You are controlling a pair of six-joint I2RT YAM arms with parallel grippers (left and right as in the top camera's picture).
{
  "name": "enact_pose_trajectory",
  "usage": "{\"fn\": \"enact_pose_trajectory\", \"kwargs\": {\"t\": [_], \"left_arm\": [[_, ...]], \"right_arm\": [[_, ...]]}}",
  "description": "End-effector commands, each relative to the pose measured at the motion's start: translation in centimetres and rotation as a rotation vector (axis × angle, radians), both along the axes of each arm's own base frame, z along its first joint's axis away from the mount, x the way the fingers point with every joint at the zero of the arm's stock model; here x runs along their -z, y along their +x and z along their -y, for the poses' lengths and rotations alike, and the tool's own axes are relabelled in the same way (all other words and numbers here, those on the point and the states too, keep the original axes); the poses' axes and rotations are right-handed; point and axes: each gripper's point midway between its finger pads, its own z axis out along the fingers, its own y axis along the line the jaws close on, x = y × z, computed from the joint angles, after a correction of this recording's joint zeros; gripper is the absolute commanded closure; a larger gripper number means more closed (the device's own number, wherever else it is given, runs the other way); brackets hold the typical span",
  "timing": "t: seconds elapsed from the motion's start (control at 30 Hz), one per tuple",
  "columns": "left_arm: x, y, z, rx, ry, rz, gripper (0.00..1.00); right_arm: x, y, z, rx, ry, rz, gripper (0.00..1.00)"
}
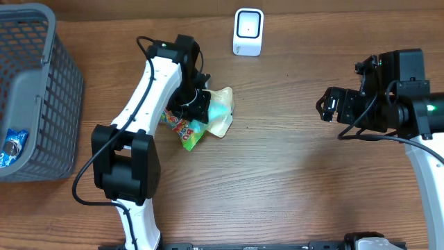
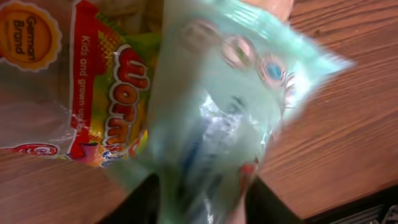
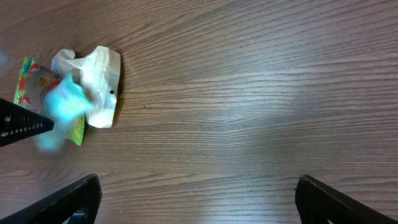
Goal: Scan the item barcode
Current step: 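Take the light blue wrapped snack from the basket, place on table, then reach into the basket and grasp the blue Oreo pack with left gripper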
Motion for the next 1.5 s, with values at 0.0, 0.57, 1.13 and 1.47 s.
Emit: {"fn": "enact_pose_trajectory", "kwargs": {"t": [0.0,0.57,1.13,1.47], "left_arm": [[-2.0,0.8,-0.4,-0.01,-0.025,0.045,0.51],[-26.0,0.5,-30.4,-0.799,0.247,0.65,0.34],[-4.2,-3.5,-49.0,-1.109,0.414,0.212,0.15],[6.6,-2.7,-51.1,-0.945,0.427,0.08,0.05]], "right_arm": [[-1.0,0.2,-0.1,-0.005,0.005,0.029,0.0],[-0.9,0.2,-0.2,-0.005,0.006,0.025,0.0],[-0.7,-0.3,-0.1,-0.005,0.004,0.002,0.0],[-0.6,-0.6,-0.1,-0.024,-0.006,-0.005,0.0]]}}
